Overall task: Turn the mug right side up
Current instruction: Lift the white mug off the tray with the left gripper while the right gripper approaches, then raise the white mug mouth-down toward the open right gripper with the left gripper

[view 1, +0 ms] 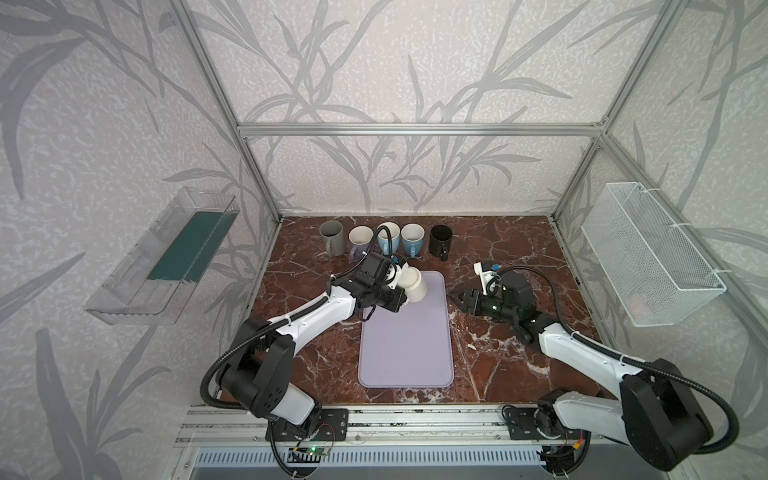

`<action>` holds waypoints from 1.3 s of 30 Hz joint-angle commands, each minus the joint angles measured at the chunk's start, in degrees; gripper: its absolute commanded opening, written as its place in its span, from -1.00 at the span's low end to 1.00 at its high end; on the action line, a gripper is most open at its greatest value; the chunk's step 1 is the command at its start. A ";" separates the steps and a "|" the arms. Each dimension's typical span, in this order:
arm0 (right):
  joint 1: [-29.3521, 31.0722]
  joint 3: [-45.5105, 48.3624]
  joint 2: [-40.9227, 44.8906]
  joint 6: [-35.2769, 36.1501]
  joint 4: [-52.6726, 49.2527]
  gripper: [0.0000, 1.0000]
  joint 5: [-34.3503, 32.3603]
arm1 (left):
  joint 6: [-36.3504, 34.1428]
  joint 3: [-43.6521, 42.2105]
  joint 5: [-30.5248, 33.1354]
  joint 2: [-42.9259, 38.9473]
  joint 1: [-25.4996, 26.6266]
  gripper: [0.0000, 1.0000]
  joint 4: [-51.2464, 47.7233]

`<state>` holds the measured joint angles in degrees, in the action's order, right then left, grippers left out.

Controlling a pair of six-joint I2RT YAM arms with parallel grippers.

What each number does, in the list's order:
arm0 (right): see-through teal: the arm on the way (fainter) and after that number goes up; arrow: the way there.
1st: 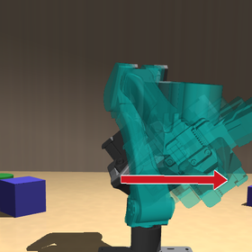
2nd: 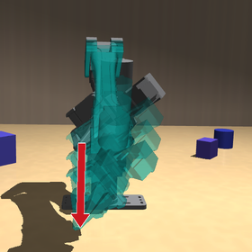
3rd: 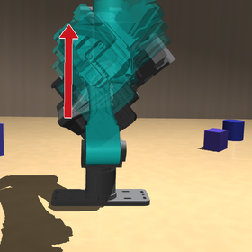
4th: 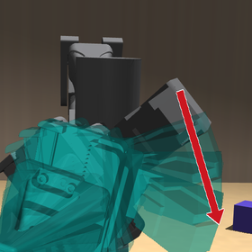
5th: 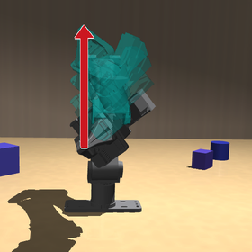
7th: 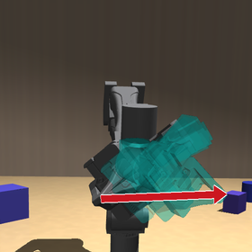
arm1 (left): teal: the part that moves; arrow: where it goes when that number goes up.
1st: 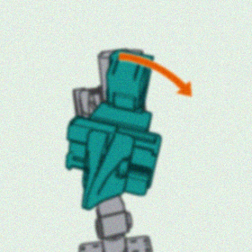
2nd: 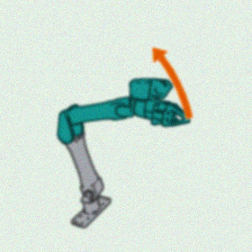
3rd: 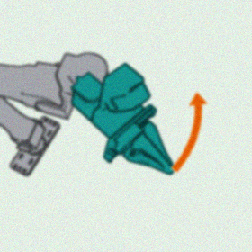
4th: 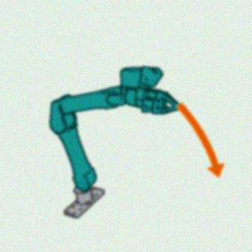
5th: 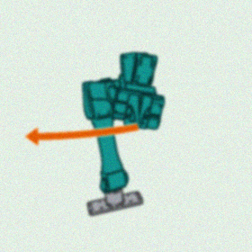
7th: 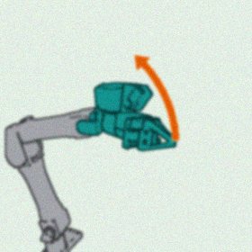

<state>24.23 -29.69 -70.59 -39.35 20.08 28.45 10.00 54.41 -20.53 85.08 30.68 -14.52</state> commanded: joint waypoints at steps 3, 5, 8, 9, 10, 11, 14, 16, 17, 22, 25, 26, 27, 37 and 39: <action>1.39 1.82 -2.04 -8.45 13.95 0.16 3.63 | 7.14 -2.46 -2.29 -6.00 -0.41 -1.00 14.53; 1.70 2.06 -2.85 -10.39 16.81 0.16 4.25 | 8.80 -2.72 -2.53 -6.70 -0.36 -1.00 15.61; 2.18 2.42 -4.77 -13.36 21.77 0.16 5.35 | 11.53 -3.29 -3.97 -7.75 -0.36 -1.00 18.53; 2.23 2.60 -5.75 -14.63 25.24 0.16 5.92 | 12.62 -3.74 -4.29 -8.26 -0.48 -1.00 20.03; 2.31 2.86 -6.65 -15.87 27.60 0.16 6.32 | 13.65 -4.38 -4.70 -8.64 -0.45 -1.00 21.66; 2.31 3.18 -7.75 -17.33 30.46 0.15 6.73 | 14.76 -4.67 -5.36 -9.00 -0.49 -1.00 23.10; 2.44 3.75 -10.94 -21.30 38.03 0.12 7.71 | 16.54 -5.49 -6.48 -9.57 -0.55 -1.00 25.73; 2.73 3.68 -12.51 -22.68 40.59 0.11 7.98 | 17.46 -5.88 -6.98 -9.77 -0.65 -1.00 26.98; 2.99 3.53 -13.13 -23.17 41.46 0.11 8.03 | 18.12 -6.18 -7.42 -9.84 -0.68 -1.00 28.12; 4.06 3.06 -15.03 -24.56 44.78 0.11 8.03 | 22.52 -8.88 -10.27 -9.47 -1.00 -1.00 36.25; 4.24 2.91 -16.29 -25.86 47.41 0.10 8.03 | 24.10 -10.10 -11.92 -8.97 -1.32 -1.00 39.75; 4.33 2.76 -16.82 -26.22 48.00 0.11 8.03 | 24.23 -10.25 -12.14 -9.06 -1.35 -1.00 40.13; 4.57 2.76 -17.44 -26.63 48.72 0.10 7.94 | 24.21 -10.37 -12.30 -9.19 -1.36 -1.00 40.46; 6.04 0.36 -26.05 -32.56 60.36 -0.03 8.11 | 25.55 -11.88 -14.63 -10.28 -1.43 -1.00 44.14; 6.51 0.24 -25.59 -32.13 60.36 -0.03 7.93 | 25.39 -12.22 -14.80 -10.54 -1.50 -1.00 44.24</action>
<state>30.00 -27.64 -96.53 -70.65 74.50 36.03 35.20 42.09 -33.54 77.43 29.52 22.68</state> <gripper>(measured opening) 0.483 0.169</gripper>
